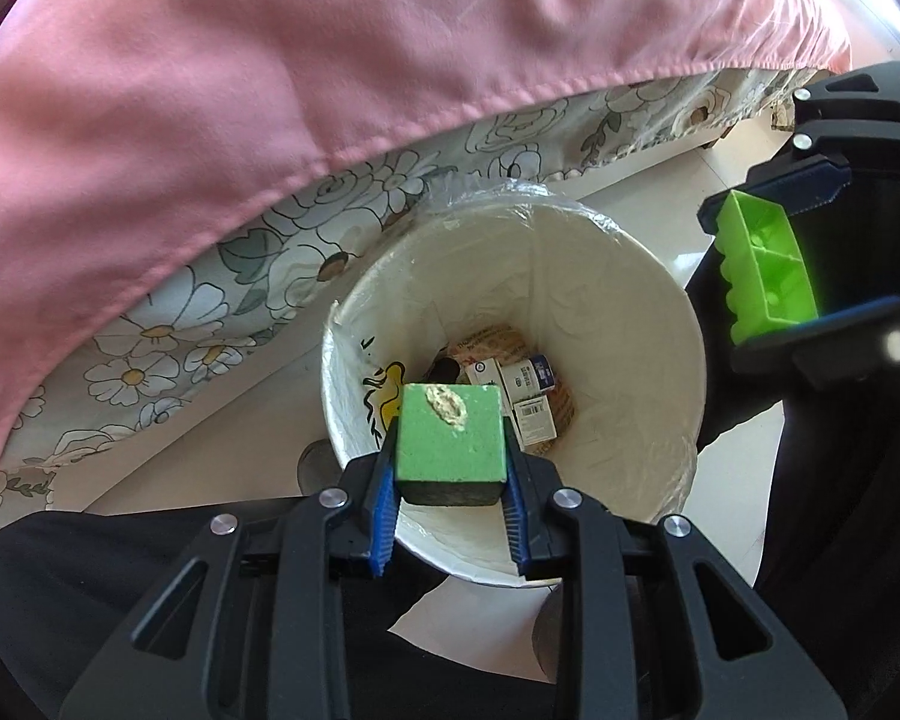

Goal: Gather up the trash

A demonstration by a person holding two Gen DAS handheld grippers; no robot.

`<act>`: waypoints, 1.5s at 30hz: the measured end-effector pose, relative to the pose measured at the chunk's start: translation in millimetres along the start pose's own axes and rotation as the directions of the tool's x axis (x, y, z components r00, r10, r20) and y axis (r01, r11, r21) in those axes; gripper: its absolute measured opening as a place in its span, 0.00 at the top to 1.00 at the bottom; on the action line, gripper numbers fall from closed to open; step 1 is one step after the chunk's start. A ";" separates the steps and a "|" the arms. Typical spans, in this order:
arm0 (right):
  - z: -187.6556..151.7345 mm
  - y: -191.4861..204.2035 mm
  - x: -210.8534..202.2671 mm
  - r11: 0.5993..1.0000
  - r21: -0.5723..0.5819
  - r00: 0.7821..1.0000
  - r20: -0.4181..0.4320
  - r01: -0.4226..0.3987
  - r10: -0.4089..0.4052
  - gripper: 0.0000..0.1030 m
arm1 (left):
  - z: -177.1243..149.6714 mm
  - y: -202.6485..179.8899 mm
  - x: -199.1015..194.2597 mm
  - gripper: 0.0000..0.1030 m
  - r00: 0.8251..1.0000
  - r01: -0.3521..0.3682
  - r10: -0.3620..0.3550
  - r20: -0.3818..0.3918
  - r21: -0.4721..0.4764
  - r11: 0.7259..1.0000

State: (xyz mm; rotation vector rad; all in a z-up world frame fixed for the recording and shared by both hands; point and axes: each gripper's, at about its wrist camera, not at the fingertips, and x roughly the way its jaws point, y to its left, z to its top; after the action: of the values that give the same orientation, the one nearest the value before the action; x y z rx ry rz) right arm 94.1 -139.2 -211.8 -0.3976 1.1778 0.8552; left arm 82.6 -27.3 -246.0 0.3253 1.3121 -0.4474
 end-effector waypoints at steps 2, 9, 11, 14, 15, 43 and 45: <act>1.1 -1.9 3.4 1.000 0.002 1.000 -0.005 -0.002 0.002 0.57 | 0.8 -0.9 3.0 0.69 1.000 0.004 -0.004 -0.005 -0.001 1.000; 1.8 -6.9 9.4 1.000 0.020 1.000 -0.026 -0.008 0.008 0.57 | 5.0 -1.5 17.2 0.69 0.999 0.006 -0.006 -0.033 -0.008 1.000; 3.4 -7.2 10.0 1.000 0.023 0.999 -0.036 -0.009 0.010 0.57 | 5.8 -1.5 20.5 0.69 0.999 0.009 -0.009 -0.040 -0.010 1.000; 4.1 -7.1 13.9 1.000 0.023 0.999 -0.050 -0.012 0.013 0.57 | 7.0 -1.2 25.8 0.69 0.998 0.017 -0.018 -0.052 -0.013 1.000; 4.2 -7.9 16.2 1.000 0.024 0.998 -0.056 -0.008 0.009 0.57 | 7.3 -1.0 28.2 0.69 0.998 0.015 -0.016 -0.058 -0.013 1.000; 14.5 -22.1 50.9 0.995 0.101 0.985 -0.172 0.012 0.006 0.07 | 9.9 -6.7 67.1 0.09 0.985 0.074 -0.075 -0.155 -0.014 0.997; 13.3 -24.7 51.3 0.993 0.113 0.985 -0.173 0.018 0.002 0.07 | 9.0 -8.5 69.8 0.07 0.984 0.081 -0.082 -0.158 -0.010 0.997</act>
State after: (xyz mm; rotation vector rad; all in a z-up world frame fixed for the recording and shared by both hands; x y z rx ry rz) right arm 127.9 -126.7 -257.9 -0.3880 1.3782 0.7531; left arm 99.4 -48.1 -311.7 0.3097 1.4850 -0.4961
